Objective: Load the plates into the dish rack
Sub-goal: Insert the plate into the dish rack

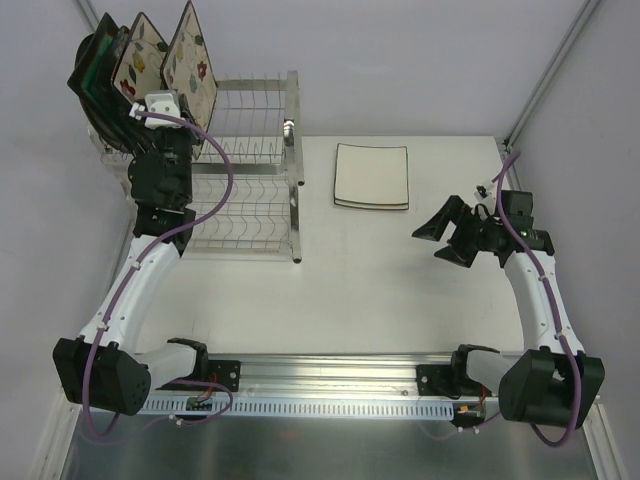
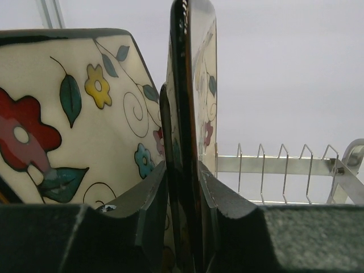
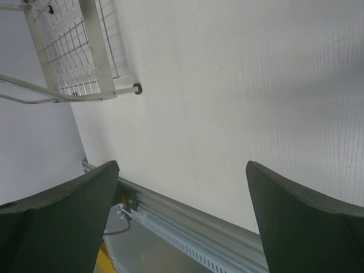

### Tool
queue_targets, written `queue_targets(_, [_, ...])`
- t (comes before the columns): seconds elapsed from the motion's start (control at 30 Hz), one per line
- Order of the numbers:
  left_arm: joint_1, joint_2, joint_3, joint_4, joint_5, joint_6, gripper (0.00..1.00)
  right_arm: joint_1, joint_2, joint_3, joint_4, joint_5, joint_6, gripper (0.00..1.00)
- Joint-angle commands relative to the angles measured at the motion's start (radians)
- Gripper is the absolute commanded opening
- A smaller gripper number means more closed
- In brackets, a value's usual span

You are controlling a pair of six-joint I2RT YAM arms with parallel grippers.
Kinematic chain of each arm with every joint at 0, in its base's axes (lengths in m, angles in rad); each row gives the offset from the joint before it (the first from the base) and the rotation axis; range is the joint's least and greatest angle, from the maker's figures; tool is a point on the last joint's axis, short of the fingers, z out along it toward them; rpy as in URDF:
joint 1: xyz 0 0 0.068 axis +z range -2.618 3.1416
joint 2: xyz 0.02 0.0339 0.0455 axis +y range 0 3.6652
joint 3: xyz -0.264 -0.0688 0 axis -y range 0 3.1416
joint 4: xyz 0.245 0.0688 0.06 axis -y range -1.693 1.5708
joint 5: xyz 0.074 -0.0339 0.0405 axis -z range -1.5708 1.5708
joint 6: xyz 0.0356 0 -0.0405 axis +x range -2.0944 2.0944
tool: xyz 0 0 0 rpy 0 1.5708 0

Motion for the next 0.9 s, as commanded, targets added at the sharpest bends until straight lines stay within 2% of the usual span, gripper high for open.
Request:
queue_targets(0.0, [0.003,-0.03,0.014,0.054,0.018,-0.039,0.25,0.0,-0.029,-0.007,0.006,-0.012,-0.015,1.0])
queue_targets(0.13, [0.005,-0.038,0.023,0.028,0.001,-0.056,0.34,0.0,-0.031,-0.01,0.008,-0.013,-0.013,1.0])
queue_targets(0.53, [0.005,-0.055,0.05,-0.015,-0.033,-0.056,0.43,0.002,-0.037,-0.012,0.011,-0.015,-0.01,1.0])
queue_targets(0.77, [0.003,-0.068,0.069,-0.044,-0.065,-0.049,0.42,0.004,-0.043,-0.013,0.012,-0.016,-0.009,0.99])
queue_targets(0.87, [0.003,-0.064,0.076,-0.056,-0.079,-0.03,0.33,0.004,-0.044,-0.016,0.012,-0.015,-0.009,1.0])
